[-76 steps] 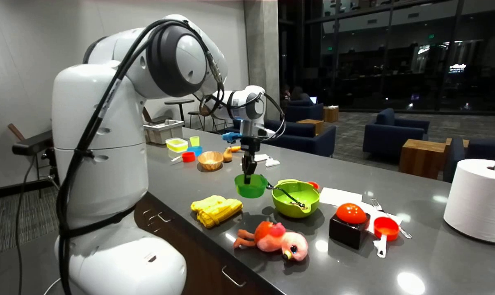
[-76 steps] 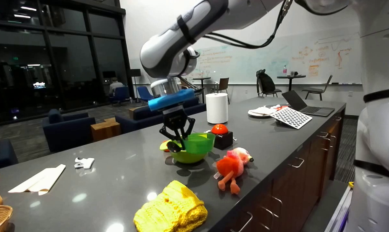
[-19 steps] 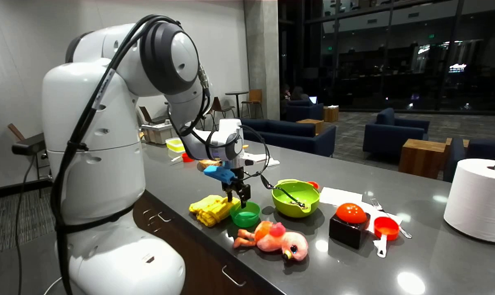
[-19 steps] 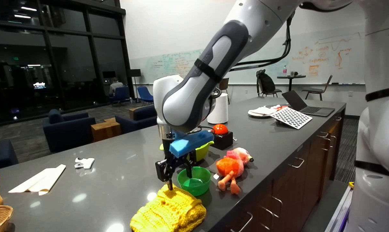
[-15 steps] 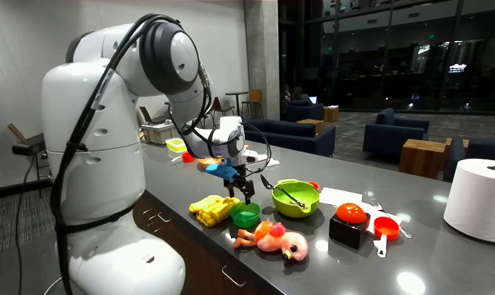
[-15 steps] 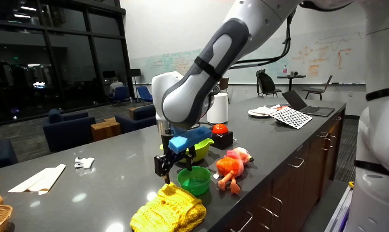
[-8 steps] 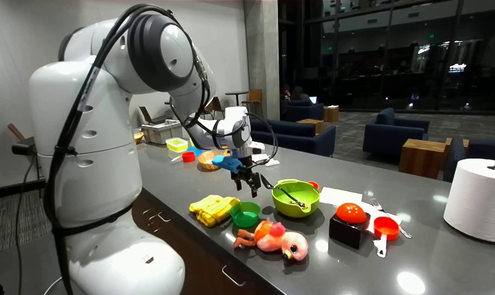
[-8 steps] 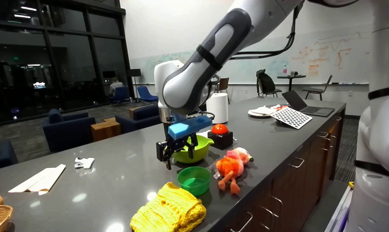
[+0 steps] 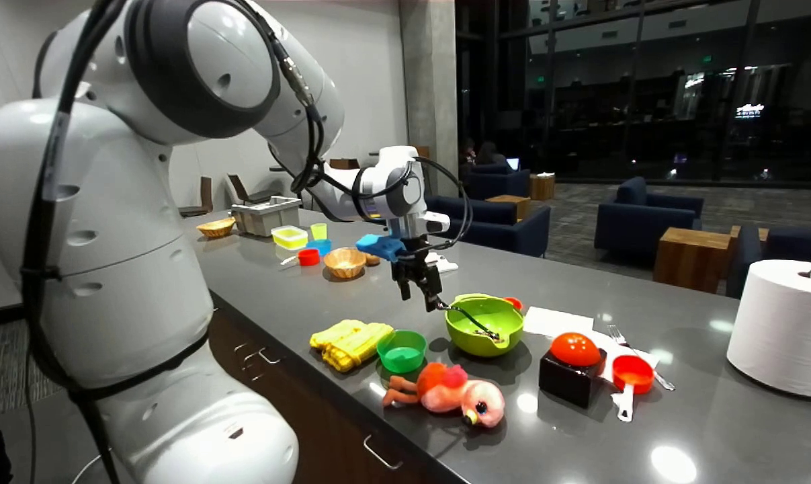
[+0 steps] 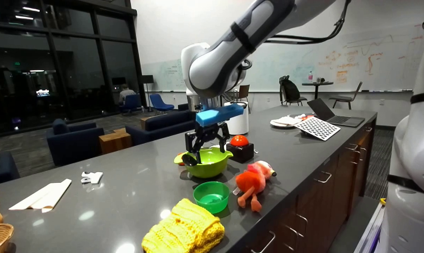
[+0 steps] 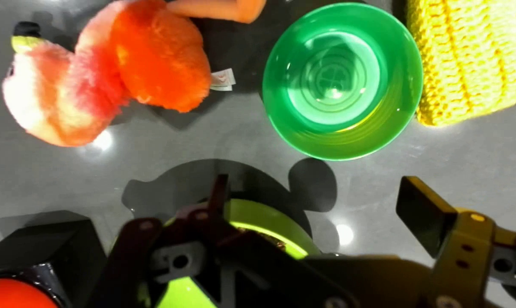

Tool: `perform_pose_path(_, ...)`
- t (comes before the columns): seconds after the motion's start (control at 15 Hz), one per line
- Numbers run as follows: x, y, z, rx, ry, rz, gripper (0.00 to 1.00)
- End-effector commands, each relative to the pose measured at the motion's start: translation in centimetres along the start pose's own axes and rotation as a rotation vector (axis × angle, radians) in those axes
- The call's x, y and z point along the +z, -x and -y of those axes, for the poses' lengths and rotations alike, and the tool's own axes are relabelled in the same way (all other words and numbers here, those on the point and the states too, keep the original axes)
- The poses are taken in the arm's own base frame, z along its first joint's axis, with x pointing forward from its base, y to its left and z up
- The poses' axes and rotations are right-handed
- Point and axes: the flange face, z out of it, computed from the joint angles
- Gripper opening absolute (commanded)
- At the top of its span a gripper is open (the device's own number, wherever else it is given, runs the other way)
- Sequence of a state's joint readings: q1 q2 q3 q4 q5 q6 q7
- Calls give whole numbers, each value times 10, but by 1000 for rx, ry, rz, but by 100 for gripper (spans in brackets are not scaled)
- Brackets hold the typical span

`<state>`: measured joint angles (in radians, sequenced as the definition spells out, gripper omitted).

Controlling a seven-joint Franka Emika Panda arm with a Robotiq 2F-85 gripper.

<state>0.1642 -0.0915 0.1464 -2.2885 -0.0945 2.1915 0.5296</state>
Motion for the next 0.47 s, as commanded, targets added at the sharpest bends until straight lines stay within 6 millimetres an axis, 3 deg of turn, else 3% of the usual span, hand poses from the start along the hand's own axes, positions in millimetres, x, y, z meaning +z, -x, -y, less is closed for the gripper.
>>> perform_pose_path(0.0,-16,14,-21,39,12,8,100)
perform_pose_path(0.4,-21,27,-33,59,13,26,100)
